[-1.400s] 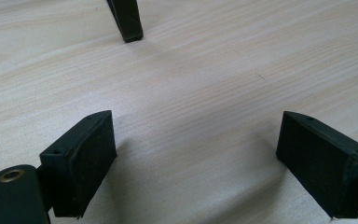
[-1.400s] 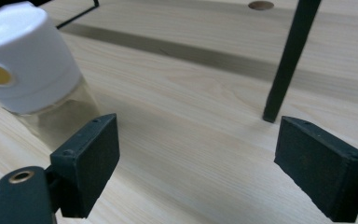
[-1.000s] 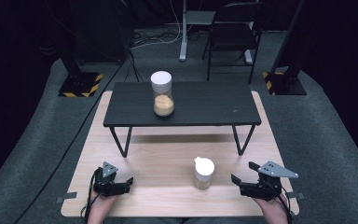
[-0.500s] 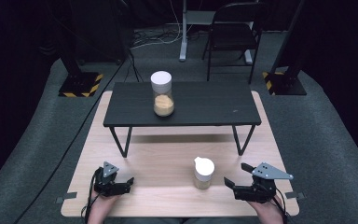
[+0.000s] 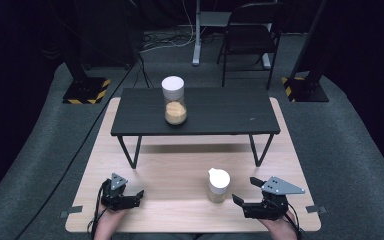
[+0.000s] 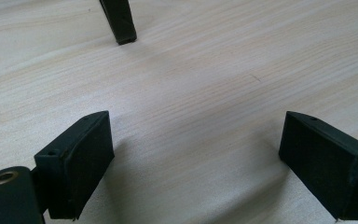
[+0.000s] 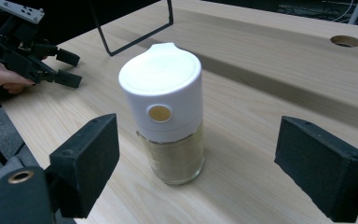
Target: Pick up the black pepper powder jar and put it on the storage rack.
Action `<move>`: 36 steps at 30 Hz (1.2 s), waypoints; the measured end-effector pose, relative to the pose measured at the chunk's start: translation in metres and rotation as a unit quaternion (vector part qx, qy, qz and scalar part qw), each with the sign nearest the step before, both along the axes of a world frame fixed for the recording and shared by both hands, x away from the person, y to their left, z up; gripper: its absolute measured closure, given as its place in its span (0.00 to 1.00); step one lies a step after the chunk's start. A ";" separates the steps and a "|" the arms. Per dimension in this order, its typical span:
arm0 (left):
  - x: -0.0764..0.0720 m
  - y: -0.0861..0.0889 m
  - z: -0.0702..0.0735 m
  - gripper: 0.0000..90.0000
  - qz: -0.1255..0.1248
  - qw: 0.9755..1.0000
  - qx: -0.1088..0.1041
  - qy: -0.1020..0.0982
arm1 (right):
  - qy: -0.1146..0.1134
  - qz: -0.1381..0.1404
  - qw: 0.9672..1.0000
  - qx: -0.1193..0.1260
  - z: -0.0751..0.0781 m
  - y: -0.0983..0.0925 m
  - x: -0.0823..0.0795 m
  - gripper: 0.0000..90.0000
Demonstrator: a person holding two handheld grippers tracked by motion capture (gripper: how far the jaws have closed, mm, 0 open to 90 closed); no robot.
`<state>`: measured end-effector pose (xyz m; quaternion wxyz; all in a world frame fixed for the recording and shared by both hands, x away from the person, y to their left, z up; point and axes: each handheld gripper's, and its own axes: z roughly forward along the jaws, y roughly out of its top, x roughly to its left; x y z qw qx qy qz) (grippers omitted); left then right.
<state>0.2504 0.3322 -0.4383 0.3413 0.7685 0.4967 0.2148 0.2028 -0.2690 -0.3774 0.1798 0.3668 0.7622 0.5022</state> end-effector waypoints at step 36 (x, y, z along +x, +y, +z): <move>0.000 0.000 0.000 0.10 0.000 1.000 0.000 0.000 | 0.004 0.026 1.000 0.005 -0.008 0.018 -0.001 0.14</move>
